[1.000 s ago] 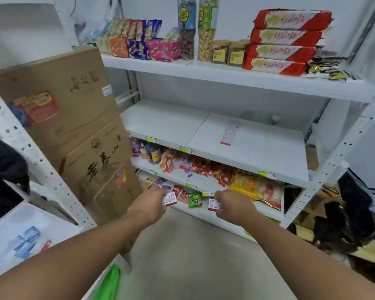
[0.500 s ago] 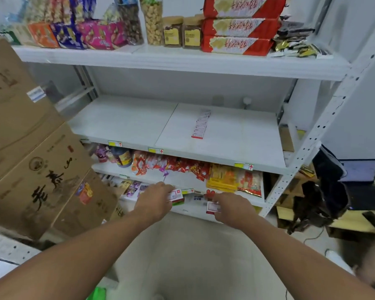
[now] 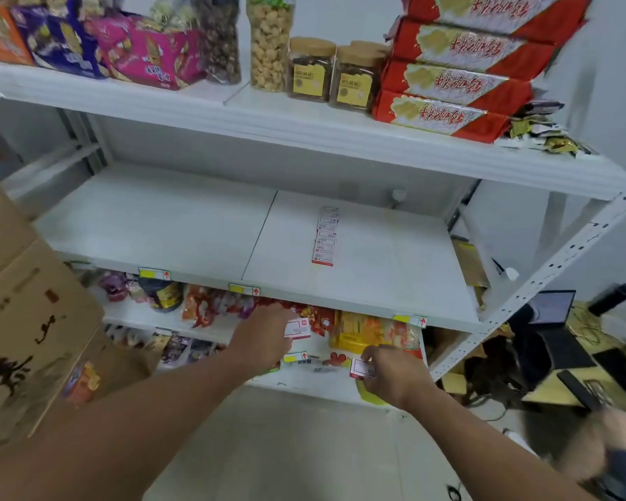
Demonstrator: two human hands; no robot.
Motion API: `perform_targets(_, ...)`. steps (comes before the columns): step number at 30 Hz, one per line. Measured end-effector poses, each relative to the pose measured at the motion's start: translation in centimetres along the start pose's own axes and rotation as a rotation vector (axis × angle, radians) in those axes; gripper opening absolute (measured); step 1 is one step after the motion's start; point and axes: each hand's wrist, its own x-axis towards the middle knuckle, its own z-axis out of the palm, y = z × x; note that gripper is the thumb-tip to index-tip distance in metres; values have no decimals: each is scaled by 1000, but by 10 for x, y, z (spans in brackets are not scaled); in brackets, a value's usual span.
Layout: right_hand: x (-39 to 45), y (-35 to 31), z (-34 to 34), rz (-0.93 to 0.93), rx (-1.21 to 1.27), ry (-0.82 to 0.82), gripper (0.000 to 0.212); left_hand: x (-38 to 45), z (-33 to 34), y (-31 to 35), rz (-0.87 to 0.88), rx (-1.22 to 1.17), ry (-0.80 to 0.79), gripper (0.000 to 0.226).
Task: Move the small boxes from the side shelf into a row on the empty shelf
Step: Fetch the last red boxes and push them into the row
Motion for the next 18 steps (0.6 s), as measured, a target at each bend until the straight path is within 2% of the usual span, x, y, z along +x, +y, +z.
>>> perform_targets(10,62,5,-13,43,39,20,36,84,0,-12,83,-13,-17,47)
perform_targets(18,127,41,-21,-41,73,65,26,154,17,9,12,35,-1,47)
